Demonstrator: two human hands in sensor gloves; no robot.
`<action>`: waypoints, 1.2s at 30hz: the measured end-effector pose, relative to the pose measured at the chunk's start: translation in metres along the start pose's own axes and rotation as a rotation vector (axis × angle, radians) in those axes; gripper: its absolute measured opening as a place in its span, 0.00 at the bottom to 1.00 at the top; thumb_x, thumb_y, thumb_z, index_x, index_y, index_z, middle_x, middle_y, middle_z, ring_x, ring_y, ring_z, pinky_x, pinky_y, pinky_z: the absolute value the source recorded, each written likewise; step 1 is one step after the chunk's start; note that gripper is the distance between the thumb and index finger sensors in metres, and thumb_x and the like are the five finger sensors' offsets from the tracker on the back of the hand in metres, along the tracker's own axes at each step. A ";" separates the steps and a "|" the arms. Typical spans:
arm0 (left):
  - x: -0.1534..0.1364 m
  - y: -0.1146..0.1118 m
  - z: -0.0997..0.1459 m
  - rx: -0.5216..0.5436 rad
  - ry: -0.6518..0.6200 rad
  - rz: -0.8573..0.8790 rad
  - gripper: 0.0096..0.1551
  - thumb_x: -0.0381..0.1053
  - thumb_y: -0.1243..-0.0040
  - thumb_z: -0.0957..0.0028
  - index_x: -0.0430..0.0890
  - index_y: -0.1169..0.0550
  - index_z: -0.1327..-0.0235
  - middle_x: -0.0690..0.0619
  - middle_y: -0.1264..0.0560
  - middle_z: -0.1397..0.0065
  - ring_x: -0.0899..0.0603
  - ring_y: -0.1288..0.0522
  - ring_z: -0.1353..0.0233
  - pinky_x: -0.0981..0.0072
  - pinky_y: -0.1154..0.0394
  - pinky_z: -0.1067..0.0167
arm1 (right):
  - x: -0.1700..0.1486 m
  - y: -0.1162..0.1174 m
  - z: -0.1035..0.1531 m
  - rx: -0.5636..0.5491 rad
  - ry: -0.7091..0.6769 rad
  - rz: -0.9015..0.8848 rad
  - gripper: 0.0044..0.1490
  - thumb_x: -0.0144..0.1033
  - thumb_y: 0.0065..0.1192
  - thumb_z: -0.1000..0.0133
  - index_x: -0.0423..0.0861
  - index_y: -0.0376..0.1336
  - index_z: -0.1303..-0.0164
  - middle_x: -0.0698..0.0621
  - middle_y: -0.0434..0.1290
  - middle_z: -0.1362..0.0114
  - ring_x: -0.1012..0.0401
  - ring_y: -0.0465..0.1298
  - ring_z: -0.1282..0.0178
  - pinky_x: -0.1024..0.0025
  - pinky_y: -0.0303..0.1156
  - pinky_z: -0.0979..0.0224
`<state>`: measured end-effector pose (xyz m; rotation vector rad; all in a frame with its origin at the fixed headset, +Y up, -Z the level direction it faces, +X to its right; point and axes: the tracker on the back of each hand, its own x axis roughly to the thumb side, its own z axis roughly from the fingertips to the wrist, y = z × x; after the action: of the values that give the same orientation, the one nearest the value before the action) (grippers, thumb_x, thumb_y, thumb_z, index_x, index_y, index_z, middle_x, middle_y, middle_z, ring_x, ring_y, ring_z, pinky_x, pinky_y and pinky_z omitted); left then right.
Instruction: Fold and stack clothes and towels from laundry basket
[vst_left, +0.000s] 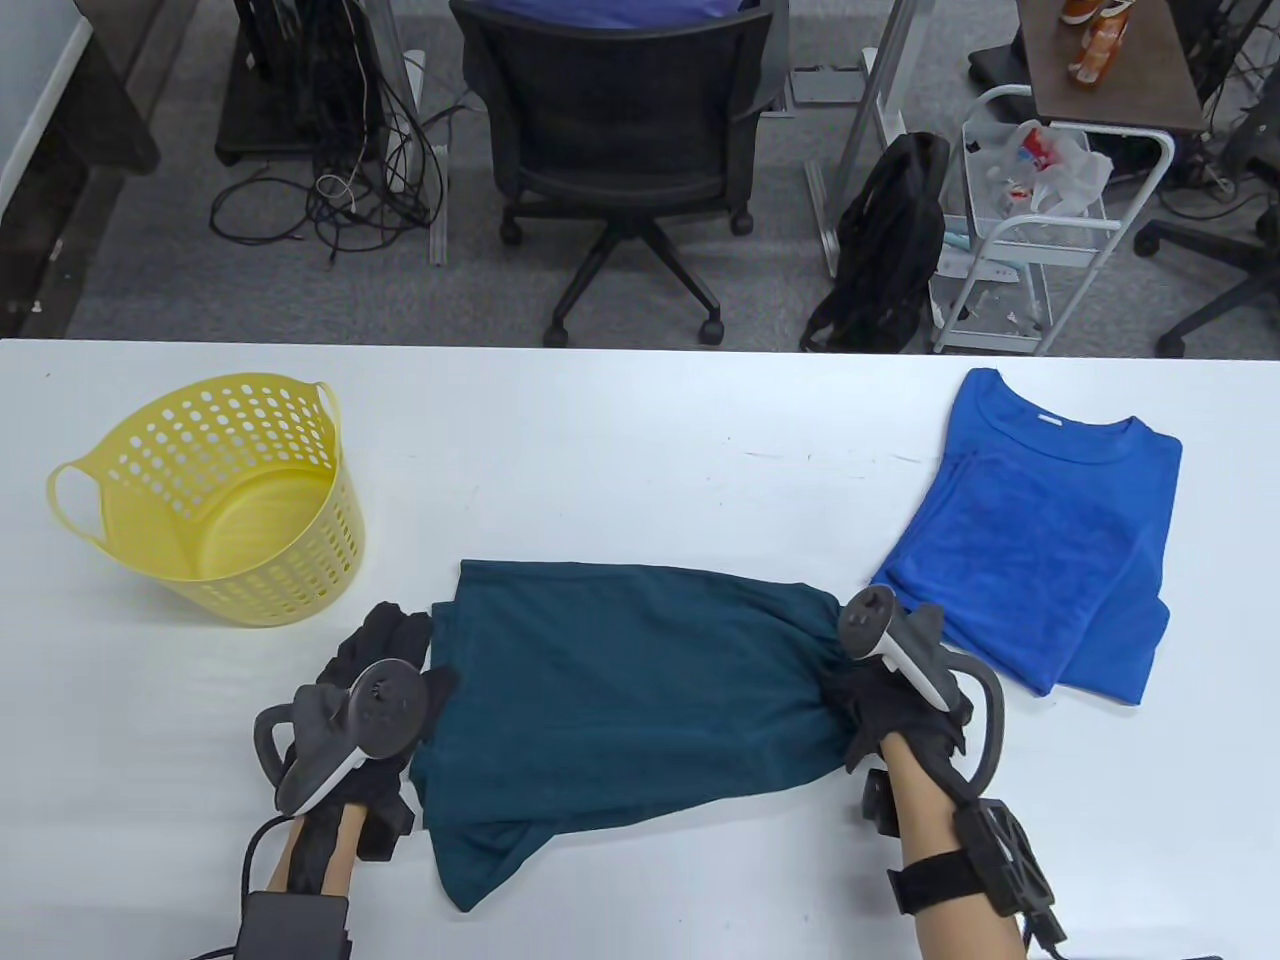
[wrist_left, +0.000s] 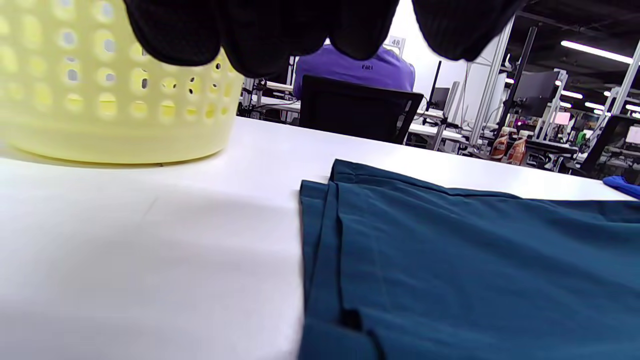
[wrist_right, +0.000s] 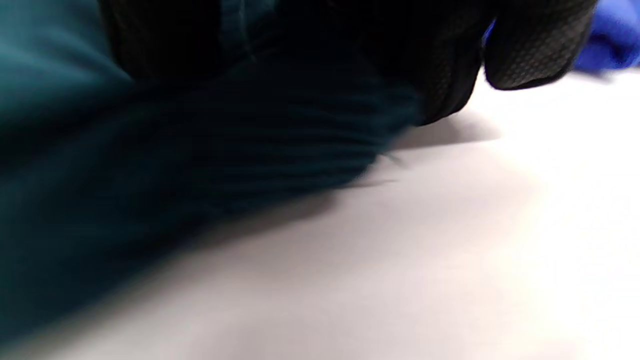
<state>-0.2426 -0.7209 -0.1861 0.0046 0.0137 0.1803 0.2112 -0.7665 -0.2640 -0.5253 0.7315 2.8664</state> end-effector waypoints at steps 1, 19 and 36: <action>-0.003 -0.002 0.002 0.014 0.003 0.016 0.42 0.65 0.43 0.41 0.47 0.33 0.16 0.37 0.38 0.12 0.32 0.30 0.19 0.36 0.28 0.29 | 0.003 0.000 0.001 -0.030 0.036 -0.015 0.66 0.48 0.74 0.42 0.13 0.48 0.17 0.23 0.67 0.29 0.37 0.72 0.33 0.27 0.66 0.33; -0.027 -0.016 0.010 0.000 -0.028 0.079 0.41 0.65 0.43 0.41 0.47 0.32 0.17 0.37 0.38 0.12 0.31 0.31 0.18 0.34 0.29 0.28 | -0.048 -0.001 0.029 0.091 -0.323 -0.725 0.38 0.36 0.67 0.35 0.27 0.54 0.27 0.23 0.65 0.25 0.40 0.77 0.36 0.37 0.76 0.36; -0.026 -0.023 0.009 -0.055 -0.041 0.044 0.41 0.64 0.43 0.41 0.49 0.33 0.16 0.36 0.38 0.11 0.30 0.32 0.18 0.33 0.30 0.28 | -0.075 0.012 0.023 0.116 -0.700 -0.880 0.40 0.30 0.63 0.34 0.43 0.50 0.13 0.28 0.48 0.13 0.46 0.73 0.40 0.61 0.77 0.44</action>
<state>-0.2639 -0.7484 -0.1768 -0.0467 -0.0323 0.2244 0.2714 -0.7694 -0.2124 0.1682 0.3839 1.9444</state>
